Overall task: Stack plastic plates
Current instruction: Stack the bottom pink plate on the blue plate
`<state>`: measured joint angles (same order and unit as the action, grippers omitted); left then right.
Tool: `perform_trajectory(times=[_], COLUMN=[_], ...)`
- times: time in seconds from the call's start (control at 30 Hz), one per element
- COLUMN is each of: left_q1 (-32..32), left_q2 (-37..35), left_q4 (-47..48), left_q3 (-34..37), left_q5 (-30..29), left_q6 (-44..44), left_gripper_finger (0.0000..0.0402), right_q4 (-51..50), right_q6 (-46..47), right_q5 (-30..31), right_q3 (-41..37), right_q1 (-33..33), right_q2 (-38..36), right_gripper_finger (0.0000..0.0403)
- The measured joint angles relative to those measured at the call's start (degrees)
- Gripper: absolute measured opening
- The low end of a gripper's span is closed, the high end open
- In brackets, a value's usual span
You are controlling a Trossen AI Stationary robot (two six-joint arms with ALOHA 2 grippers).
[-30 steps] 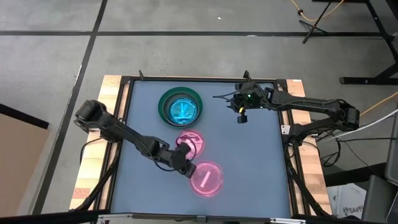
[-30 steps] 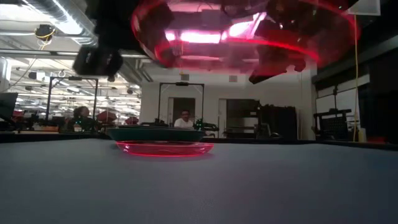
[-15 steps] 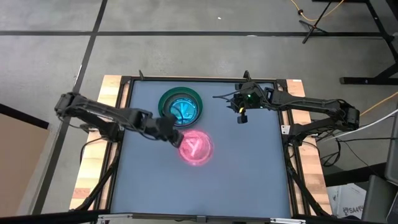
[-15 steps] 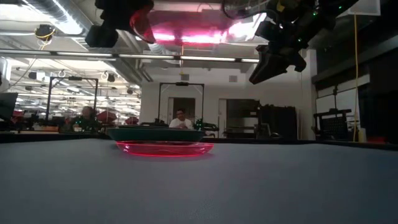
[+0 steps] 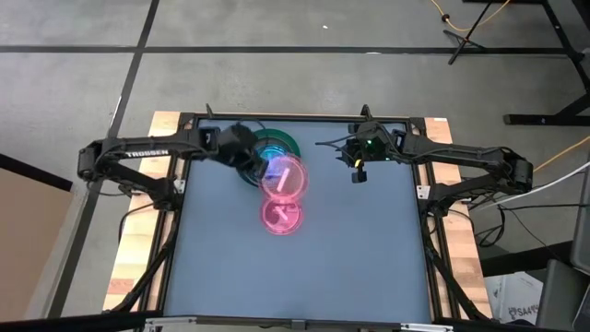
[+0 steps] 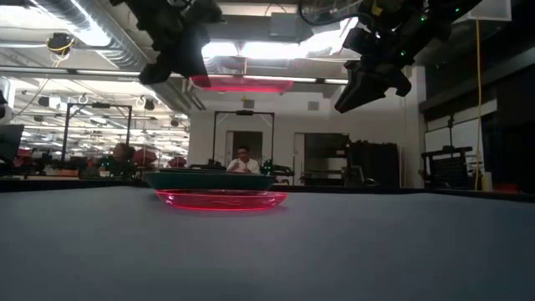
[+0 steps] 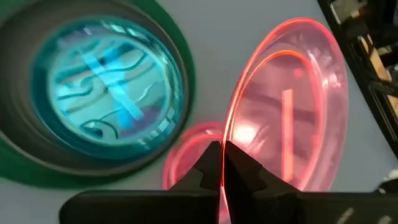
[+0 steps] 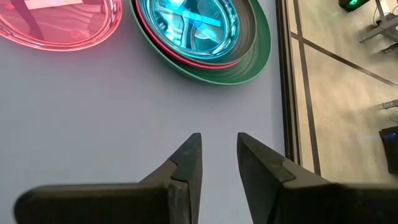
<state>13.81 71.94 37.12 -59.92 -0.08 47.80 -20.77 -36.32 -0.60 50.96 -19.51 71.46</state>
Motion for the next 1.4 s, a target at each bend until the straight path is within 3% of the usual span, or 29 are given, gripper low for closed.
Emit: perform_trajectory(times=[0.4,0.67,1.03,1.4], left_q1=[17.4,24.8,26.4,25.7], left_q2=[0.6,1.7,7.9,15.8], left_q4=[1.2,1.5,-4.8,-8.1], left_q3=[0.0,3.7,10.6,11.3], left_q5=[5.6,5.9,10.3,10.6], left_q6=[-10.4,-13.0,-11.1,-7.5], left_gripper_finger=[0.0,0.0,0.0,0.0], right_q4=[0.1,0.4,6.2,10.4], right_q6=[0.0,1.5,6.7,6.7], right_q5=[0.0,0.0,-0.5,-0.5], right_q3=[0.0,0.0,-0.1,-0.1], right_q1=[0.0,0.0,0.0,0.1], right_q2=[4.4,8.5,9.1,9.1], right_gripper_finger=[0.0092,0.0092,0.0092,0.0092])
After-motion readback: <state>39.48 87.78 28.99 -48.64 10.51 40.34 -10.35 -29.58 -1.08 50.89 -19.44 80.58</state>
